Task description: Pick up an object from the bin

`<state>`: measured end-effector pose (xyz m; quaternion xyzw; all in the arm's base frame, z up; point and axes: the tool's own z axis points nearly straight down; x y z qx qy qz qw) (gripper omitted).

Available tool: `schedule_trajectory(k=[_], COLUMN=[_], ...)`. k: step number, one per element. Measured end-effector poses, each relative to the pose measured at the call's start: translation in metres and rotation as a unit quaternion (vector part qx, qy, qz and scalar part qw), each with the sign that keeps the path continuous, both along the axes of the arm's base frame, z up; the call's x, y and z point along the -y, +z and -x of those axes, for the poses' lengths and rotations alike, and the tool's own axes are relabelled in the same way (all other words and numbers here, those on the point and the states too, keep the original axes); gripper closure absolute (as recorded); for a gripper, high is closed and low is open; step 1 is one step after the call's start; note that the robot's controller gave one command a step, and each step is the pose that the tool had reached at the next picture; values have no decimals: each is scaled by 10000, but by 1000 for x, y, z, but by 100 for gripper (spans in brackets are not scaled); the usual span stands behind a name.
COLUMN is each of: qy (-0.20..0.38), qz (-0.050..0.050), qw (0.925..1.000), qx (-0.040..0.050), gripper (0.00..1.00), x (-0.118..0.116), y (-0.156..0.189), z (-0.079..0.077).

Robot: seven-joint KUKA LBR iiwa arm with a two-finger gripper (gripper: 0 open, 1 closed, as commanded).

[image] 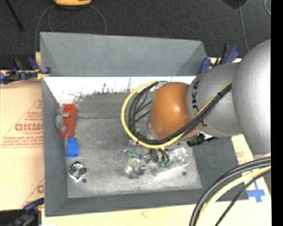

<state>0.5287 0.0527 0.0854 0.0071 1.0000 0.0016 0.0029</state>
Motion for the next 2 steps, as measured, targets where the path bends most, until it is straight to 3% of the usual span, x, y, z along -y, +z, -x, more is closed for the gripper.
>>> schedule_trajectory(k=[1,2], qy=[-20,-10], qz=[1,8], qw=[10000,10000], qx=[-23,29], gripper=[100,100], x=[0,11], y=[-2,123], z=[1,-7])
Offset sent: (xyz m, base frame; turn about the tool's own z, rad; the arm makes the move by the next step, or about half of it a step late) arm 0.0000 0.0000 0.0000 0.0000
